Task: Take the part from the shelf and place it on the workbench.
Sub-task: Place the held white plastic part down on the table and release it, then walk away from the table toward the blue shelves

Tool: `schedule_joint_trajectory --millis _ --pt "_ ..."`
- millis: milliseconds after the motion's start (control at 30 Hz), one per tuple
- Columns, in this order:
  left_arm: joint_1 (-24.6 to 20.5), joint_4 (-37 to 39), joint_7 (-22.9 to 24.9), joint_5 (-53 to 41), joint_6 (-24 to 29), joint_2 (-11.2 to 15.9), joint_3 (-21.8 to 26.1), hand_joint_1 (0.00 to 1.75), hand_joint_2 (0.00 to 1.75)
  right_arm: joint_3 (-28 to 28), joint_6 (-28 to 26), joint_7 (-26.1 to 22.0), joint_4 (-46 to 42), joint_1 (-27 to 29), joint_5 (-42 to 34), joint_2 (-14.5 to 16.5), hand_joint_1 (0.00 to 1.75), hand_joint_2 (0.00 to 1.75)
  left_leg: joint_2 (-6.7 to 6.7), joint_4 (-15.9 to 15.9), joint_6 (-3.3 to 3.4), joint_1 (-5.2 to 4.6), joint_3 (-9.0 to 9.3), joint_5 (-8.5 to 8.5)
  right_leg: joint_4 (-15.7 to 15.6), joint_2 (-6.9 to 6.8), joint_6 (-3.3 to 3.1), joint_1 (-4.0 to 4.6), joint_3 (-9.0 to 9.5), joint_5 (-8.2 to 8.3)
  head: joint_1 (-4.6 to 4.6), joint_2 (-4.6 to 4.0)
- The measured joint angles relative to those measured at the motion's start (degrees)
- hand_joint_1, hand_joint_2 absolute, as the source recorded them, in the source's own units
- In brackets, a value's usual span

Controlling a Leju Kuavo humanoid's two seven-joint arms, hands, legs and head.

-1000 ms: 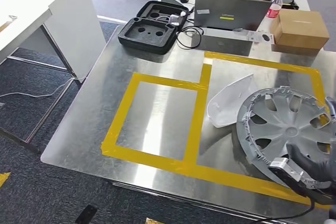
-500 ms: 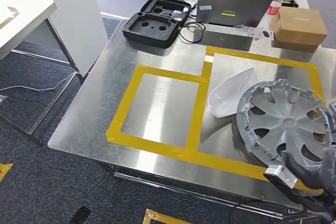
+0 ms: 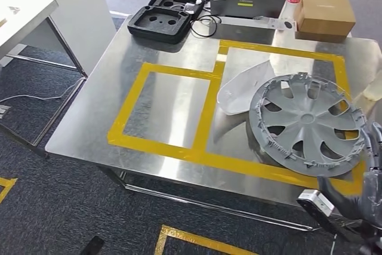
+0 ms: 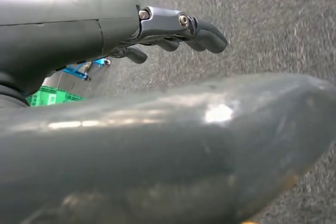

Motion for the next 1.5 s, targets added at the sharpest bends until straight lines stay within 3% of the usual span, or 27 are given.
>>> schedule_joint_trajectory --millis 67,167,233,300,333,367,400,467,500,567,600,667,700,767,833,867,933,1000,1067,1100,1200,1267,1333,1367,1400,1433,1500 --pt "-0.26 -0.01 -0.02 0.00 -0.01 0.17 -0.01 0.00 0.00 -0.07 -0.29 0.14 0.07 0.58 0.54 0.67 0.00 0.00 0.07 -6.84 1.12 -0.90 4.44 0.07 -0.16 -0.11 0.02 0.23 -0.57 1.11 -0.01 0.00" --pt "-0.31 -0.01 -0.31 0.16 -0.20 0.11 0.00 0.00 0.00 -0.50 -0.65 0.23 0.14 1.35 0.91 1.12 0.00 0.00 0.11 -9.52 0.83 -0.80 4.52 1.24 -0.98 -0.12 0.68 0.31 -1.11 2.59 -0.12 0.00" --pt "-0.15 0.00 -0.52 0.30 -0.30 -0.06 0.02 0.00 0.00 -0.90 -0.81 0.26 0.13 1.74 0.85 1.19 0.00 0.00 0.32 -10.15 1.01 -0.29 3.52 2.78 1.12 0.04 1.37 0.36 -2.06 -0.56 0.02 0.00" --pt "-0.11 0.00 -0.57 0.29 -0.29 -0.13 0.03 0.00 0.00 -1.16 -0.75 0.25 0.13 1.88 0.61 1.25 0.00 0.00 0.43 -10.11 1.19 -0.06 2.08 4.14 7.65 0.02 2.02 -0.02 -3.45 -6.62 0.16 0.00" --pt "-0.11 0.00 -0.54 0.25 -0.29 -0.16 0.04 0.00 0.00 -1.26 -0.69 0.22 0.14 1.91 0.49 1.31 0.00 0.00 0.46 -10.03 1.12 -0.01 1.23 4.80 11.39 -0.02 2.33 -0.26 -3.85 -8.56 0.17 0.00" --pt "-0.11 0.00 -0.49 0.20 -0.29 -0.19 0.03 0.00 0.00 -1.34 -0.64 0.14 0.14 1.94 0.39 1.39 0.00 0.00 0.49 -9.89 0.99 0.04 0.34 5.44 14.11 -0.05 2.59 -0.48 -3.75 -9.04 0.16 0.00" --pt "-0.11 0.00 -0.45 0.16 -0.30 -0.20 0.03 0.00 0.00 -1.40 -0.63 0.01 0.16 1.97 0.34 1.51 0.00 0.00 0.52 -9.67 0.81 0.14 -0.58 6.03 15.13 -0.06 2.86 -0.67 -2.91 -8.16 0.15 0.00" --pt "-0.12 0.00 -0.41 0.15 -0.31 -0.20 0.04 0.00 0.00 -1.43 -0.67 -0.25 0.21 1.97 0.33 1.76 0.00 0.00 0.55 -8.86 0.27 0.47 -2.54 7.06 10.83 -0.06 3.53 -1.07 1.80 -5.13 0.15 0.00" --pt "-0.13 -0.01 -0.41 0.15 -0.30 -0.14 0.04 0.00 0.00 -1.44 -0.68 -0.33 0.24 1.90 0.33 1.86 0.00 0.00 0.51 -8.33 -0.07 0.57 -3.47 7.46 6.50 0.00 3.90 -1.16 5.17 -5.04 0.18 0.00" --pt "-0.13 -0.02 -0.41 0.15 -0.28 -0.04 0.04 0.00 0.00 -1.50 -0.70 -0.40 0.26 1.81 0.33 2.02 0.00 0.00 0.39 -7.38 -0.68 0.61 -4.65 8.25 -0.56 0.16 3.52 -1.11 9.79 -6.61 0.08 0.00" --pt "-0.11 -0.02 -0.41 0.14 -0.28 0.02 0.03 0.00 0.00 -1.55 -0.71 -0.42 0.27 1.80 0.33 2.10 0.00 0.00 0.33 -7.19 -0.90 0.58 -4.93 8.70 -1.94 0.22 3.01 -0.92 10.37 -7.31 0.03 0.01" --pt "0.03 -0.02 -0.42 0.10 -0.28 0.01 0.02 0.00 0.00 -1.65 -0.72 -0.44 0.32 1.87 0.32 2.28 0.00 0.00 0.21 -6.97 -1.36 0.64 -5.39 9.25 -2.01 0.11 1.76 -0.93 9.30 -6.77 0.02 0.01" --pt "0.12 -0.02 -0.43 0.06 -0.28 -0.02 0.02 0.00 0.00 -1.69 -0.72 -0.46 0.36 1.83 0.30 2.39 0.00 0.00 0.16 -6.37 -1.72 0.69 -5.84 8.28 -1.89 0.04 1.19 -0.98 8.71 -6.21 -0.07 0.01" --pt "0.18 -0.02 -0.44 -0.03 -0.27 -0.07 0.02 0.00 0.00 -1.77 -0.73 -0.52 0.43 1.75 0.27 2.60 0.00 0.00 0.11 -2.32 -2.47 0.89 -7.33 3.23 -1.91 -0.07 0.34 -1.14 7.37 -4.85 -0.36 0.00" --pt "0.08 -0.02 -0.43 -0.26 -0.27 -0.08 0.01 0.00 0.00 -1.85 -0.75 -0.64 0.56 1.78 0.21 2.77 0.00 0.00 0.13 5.01 -2.89 1.07 -9.04 -2.08 -1.90 -0.03 0.09 -1.15 5.71 -3.42 -0.58 0.00" --pt "0.05 -0.02 -0.43 -0.39 -0.28 -0.10 0.00 0.00 0.00 -1.86 -0.76 -0.73 0.67 1.79 0.15 2.86 0.00 0.00 0.13 7.93 -2.93 1.12 -9.35 -2.80 -1.89 -0.03 0.10 -1.14 4.76 -2.72 -0.62 0.00" --pt "0.04 -0.02 -0.48 -0.66 -0.30 -0.13 -0.03 0.00 0.00 -1.87 -0.76 -0.99 0.91 1.77 0.01 3.05 0.00 0.00 0.13 9.11 -2.78 1.15 -7.80 -0.50 -1.86 -0.05 0.29 -1.13 3.00 -1.46 -0.64 0.00" --pt "0.00 -0.02 -0.58 -0.90 -0.31 -0.14 -0.07 0.00 0.00 -1.87 -0.76 -1.21 1.13 1.72 -0.21 3.17 0.00 0.00 0.13 3.46 -2.35 1.14 -2.71 2.16 -1.84 -0.05 0.69 -1.08 1.70 -0.30 -0.66 0.00" --pt "-0.20 -0.02 -0.66 -1.02 -0.35 -0.15 -0.10 0.00 0.00 -1.91 -0.79 -1.44 1.26 1.58 -0.45 3.21 0.00 0.00 0.10 -4.90 -1.85 1.07 3.26 1.33 -1.67 -0.07 1.23 -0.92 0.89 0.73 -0.64 0.00" --pt "-0.32 -0.02 -0.71 -1.01 -0.38 -0.18 -0.11 0.00 0.00 -1.93 -0.81 -1.54 1.32 1.50 -0.55 3.22 0.00 0.00 0.08 -7.64 -1.65 1.00 4.94 0.45 -1.66 -0.11 1.51 -0.86 0.62 1.28 -0.62 0.00" --pt "-0.19 -0.02 -0.84 -0.93 -0.44 -0.31 -0.10 0.00 0.00 -1.96 -0.82 -1.68 1.61 1.42 -0.70 3.25 0.00 0.00 0.19 -9.29 -0.77 0.97 4.95 0.50 -1.36 -0.20 2.36 -0.98 -0.20 1.82 -0.55 0.00" --pt "0.05 -0.02 -0.84 -0.83 -0.45 -0.34 -0.06 0.00 0.00 -1.96 -0.81 -1.71 1.81 1.44 -0.74 3.27 0.00 0.00 0.40 -9.39 -0.03 1.02 4.38 1.37 2.97 -0.22 2.84 -1.08 -1.99 -1.47 -0.44 0.00" --pt "0.08 -0.02 -0.77 -0.56 -0.44 -0.27 -0.03 0.00 0.00 -1.95 -0.80 -1.77 2.04 1.40 -0.82 3.34 0.00 0.00 0.48 -9.35 0.41 0.78 3.52 2.20 10.88 -0.23 3.09 -1.06 -4.56 -6.14 -0.36 0.00" --pt "0.09 -0.02 -0.70 -0.43 -0.44 -0.26 -0.02 0.00 0.00 -1.93 -0.81 -1.80 2.18 1.39 -0.89 3.40 0.00 0.00 0.49 -9.31 0.52 0.62 3.06 2.61 13.80 -0.23 3.09 -1.03 -5.21 -7.54 -0.36 0.00" --pt "0.12 -0.02 -0.62 -0.33 -0.44 -0.28 -0.02 0.00 0.00 -1.92 -0.81 -1.80 2.31 1.42 -0.99 3.50 0.00 0.00 0.48 -9.27 0.58 0.45 2.62 2.98 14.72 -0.23 2.97 -0.96 -4.80 -7.95 -0.37 0.00" --pt "0.16 -0.02 -0.51 -0.26 -0.43 -0.32 -0.02 0.00 0.00 -1.92 -0.81 -1.78 2.43 1.49 -1.21 3.62 0.00 0.00 0.47 -9.22 0.61 0.30 2.24 3.29 13.24 -0.23 2.74 -0.84 -3.13 -7.37 -0.37 0.00" --pt "0.19 -0.02 -0.43 -0.09 -0.41 -0.44 -0.01 0.00 0.00 -2.02 -0.77 -1.71 2.62 1.80 -2.09 3.96 0.00 0.00 0.44 -9.13 0.53 0.11 1.80 3.68 5.29 -0.26 1.95 -0.45 2.63 -5.03 -0.37 0.00"
